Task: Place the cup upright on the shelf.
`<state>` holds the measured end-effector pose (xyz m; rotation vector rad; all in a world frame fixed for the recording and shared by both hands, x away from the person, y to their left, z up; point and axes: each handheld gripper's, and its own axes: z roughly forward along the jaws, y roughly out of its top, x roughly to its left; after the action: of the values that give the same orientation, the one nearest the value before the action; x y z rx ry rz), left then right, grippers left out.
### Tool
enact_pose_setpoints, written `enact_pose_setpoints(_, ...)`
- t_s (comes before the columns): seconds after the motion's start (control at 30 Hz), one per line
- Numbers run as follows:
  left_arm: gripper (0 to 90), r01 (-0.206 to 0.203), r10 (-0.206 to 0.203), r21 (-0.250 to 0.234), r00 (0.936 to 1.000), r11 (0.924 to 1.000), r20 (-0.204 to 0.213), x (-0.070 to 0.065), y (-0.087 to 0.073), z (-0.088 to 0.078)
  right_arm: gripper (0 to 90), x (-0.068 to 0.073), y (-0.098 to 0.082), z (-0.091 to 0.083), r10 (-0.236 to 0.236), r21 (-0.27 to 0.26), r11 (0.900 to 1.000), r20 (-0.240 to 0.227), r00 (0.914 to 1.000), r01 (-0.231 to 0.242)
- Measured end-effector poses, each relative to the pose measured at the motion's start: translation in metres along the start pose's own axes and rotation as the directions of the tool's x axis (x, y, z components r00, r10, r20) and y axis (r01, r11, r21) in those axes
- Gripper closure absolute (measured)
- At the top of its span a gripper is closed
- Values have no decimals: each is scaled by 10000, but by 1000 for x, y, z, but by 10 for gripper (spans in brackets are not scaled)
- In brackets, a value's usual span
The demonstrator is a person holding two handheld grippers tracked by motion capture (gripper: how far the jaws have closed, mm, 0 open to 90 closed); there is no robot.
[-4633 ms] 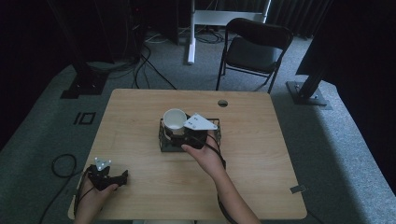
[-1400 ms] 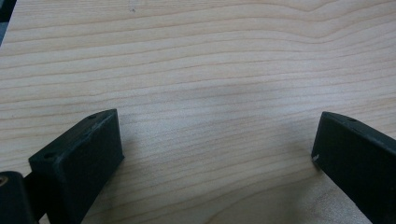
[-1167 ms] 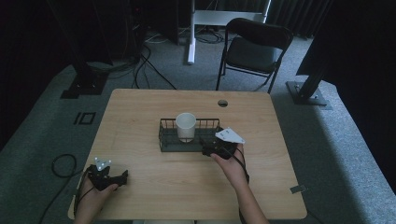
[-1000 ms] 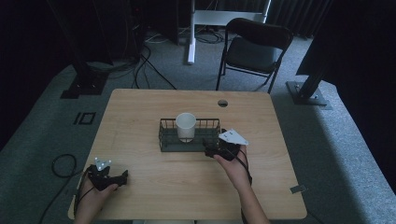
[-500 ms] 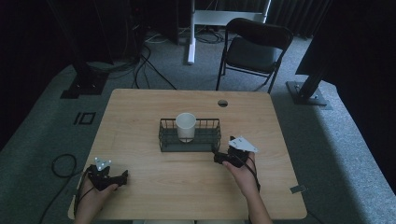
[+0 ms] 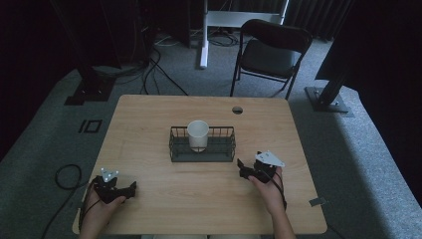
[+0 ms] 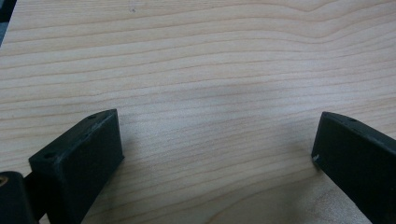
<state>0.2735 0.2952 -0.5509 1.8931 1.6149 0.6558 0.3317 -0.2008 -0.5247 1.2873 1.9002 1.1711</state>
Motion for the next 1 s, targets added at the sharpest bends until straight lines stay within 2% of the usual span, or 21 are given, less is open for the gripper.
enact_pose_setpoints(0.27, 20, -3, 3, 2, 10000, 10000, 0, 0, 0, 0, 134, -16, -8, -6, 51, 326, 9995, 285, 9996, -60)
enact_pose_setpoints(0.47, 20, -4, 4, 13, 10000, 10000, -4, 0, 0, 0, 134, -27, -13, -10, 351, 595, 9975, 524, 9980, -382)
enact_pose_setpoints(0.63, 20, -4, 4, 14, 10000, 10000, -4, 0, 0, 0, 134, -38, -18, -15, 356, 881, 9952, 901, 9953, -436)
enact_pose_setpoints(0.77, 20, -2, 2, 12, 10000, 10000, -4, 0, 0, 0, 131, -44, -23, -16, 416, 1159, 9919, 942, 9947, -525)
enact_pose_setpoints(0.87, 20, -4, 4, 14, 10000, 10000, -4, 0, 0, 0, 126, -46, -24, -17, 192, 1503, 9882, 746, 9970, -303)
enact_pose_setpoints(1.0, 20, -1, 1, 12, 10000, 10000, -4, 0, 0, 0, 127, -51, -26, -19, 29, 1685, 9856, 615, 9981, -133)
